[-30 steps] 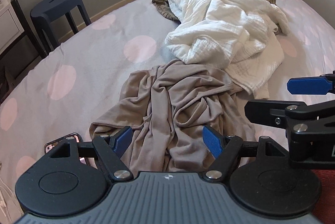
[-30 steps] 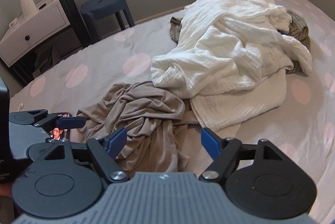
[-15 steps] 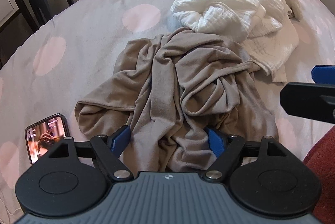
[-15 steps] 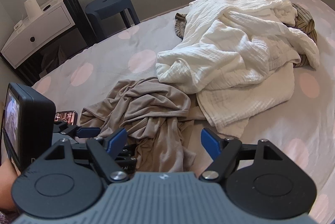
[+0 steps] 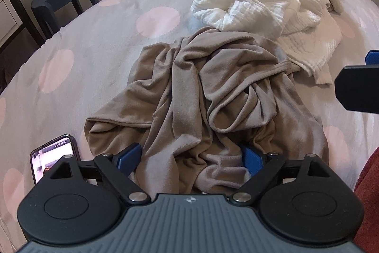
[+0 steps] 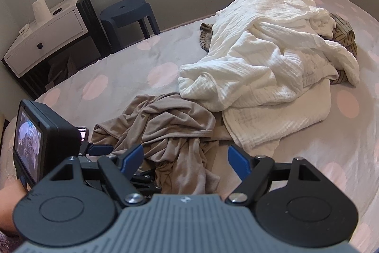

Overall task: Fold clothes
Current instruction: 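Lower the left tool onto the beige shirt and close its fingers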

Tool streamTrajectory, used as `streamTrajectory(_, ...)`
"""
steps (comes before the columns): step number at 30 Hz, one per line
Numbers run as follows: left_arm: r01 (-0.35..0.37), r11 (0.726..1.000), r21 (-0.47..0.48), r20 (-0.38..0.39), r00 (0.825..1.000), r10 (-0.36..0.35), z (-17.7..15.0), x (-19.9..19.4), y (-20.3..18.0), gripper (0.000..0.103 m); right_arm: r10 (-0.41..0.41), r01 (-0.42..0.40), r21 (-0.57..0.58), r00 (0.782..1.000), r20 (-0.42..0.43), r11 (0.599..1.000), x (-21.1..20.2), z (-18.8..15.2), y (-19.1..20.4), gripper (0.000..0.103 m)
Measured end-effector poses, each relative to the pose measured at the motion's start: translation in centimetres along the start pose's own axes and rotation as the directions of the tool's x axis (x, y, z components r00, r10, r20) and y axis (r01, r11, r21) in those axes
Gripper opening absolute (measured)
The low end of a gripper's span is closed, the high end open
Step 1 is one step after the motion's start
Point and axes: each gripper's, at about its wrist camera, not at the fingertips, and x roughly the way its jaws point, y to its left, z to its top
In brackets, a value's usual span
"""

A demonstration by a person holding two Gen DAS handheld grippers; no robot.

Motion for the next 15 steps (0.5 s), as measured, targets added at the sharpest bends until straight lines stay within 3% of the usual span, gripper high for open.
streamTrajectory(10,0.007,1.000,0.004,0.017,1.000,-0.008,0.15,0.00,0.24,0.089,-0.012,0.013,-0.017,1.000,0.019,1.000,-0.26,-0.24,0.15,0.081)
streamTrajectory(13,0.027,1.000,0.001,0.005,1.000,-0.027,0.42,-0.16,0.26,0.079,-0.015,0.016,-0.016,0.999,0.036,1.000,-0.51,-0.36,0.10,0.081)
streamTrajectory(15,0.044,0.999,0.003,0.000,0.999,-0.044,0.57,-0.31,0.16,0.065,-0.017,0.017,-0.008,0.999,0.051,1.000,-0.77,-0.46,0.01,0.081)
